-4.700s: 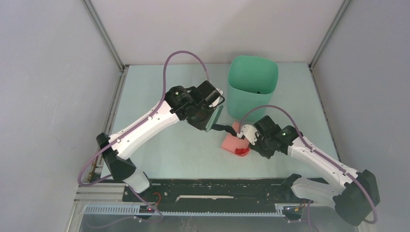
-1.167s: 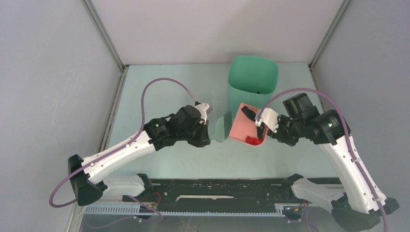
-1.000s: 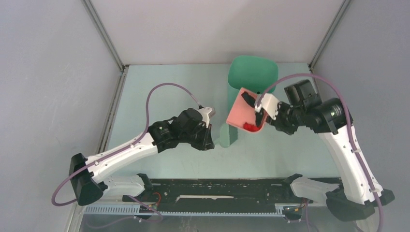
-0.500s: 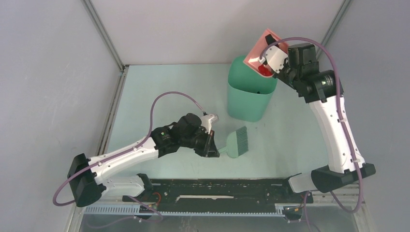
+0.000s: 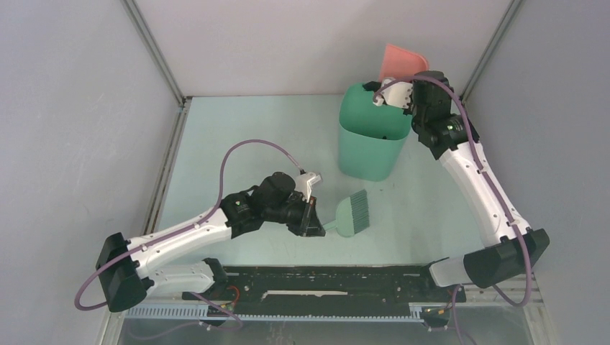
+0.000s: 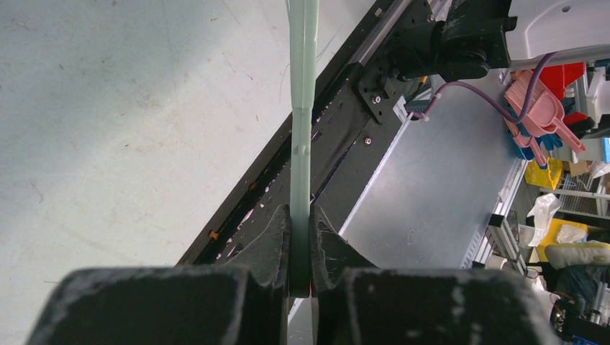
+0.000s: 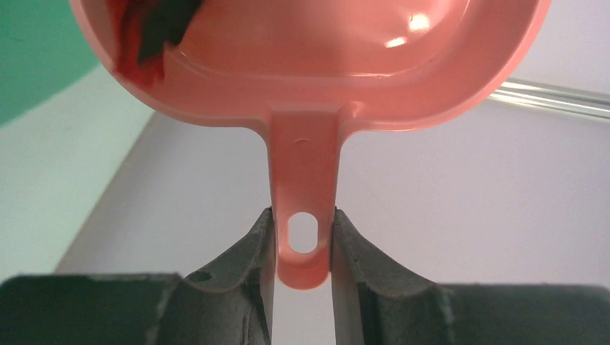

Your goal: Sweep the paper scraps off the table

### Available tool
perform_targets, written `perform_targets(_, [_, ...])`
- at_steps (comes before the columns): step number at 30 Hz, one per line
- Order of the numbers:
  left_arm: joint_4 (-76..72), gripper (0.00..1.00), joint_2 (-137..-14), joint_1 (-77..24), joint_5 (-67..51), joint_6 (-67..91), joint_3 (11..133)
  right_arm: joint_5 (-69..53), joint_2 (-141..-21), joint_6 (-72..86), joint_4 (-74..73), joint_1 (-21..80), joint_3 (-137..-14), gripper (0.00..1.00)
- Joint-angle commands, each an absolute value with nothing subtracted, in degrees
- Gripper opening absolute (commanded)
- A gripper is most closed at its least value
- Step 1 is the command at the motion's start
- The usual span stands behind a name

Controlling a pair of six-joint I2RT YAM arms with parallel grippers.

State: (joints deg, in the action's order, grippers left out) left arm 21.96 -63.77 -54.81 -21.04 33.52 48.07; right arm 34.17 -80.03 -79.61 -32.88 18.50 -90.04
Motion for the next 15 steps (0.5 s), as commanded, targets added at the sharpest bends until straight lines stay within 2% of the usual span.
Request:
perform_targets(1, [17.96,0.00,-63.58,-54.58,-22.81,33.40,48.47,38.15,-77.42,-94.13,-16.93,19.79,-88.17,0.00])
perform_targets(6, [18.14,0.00,-62.56,-54.60,-21.97,33.75,48.01,37.89,-75.07,-103.87,-7.69,20.41,-81.07,0.00])
perform_targets(15, [18.62,0.00,-62.58,-54.58,-21.89,32.79,47.67,39.42,-73.71,-106.64,-7.42,20.23,-80.38,0.00])
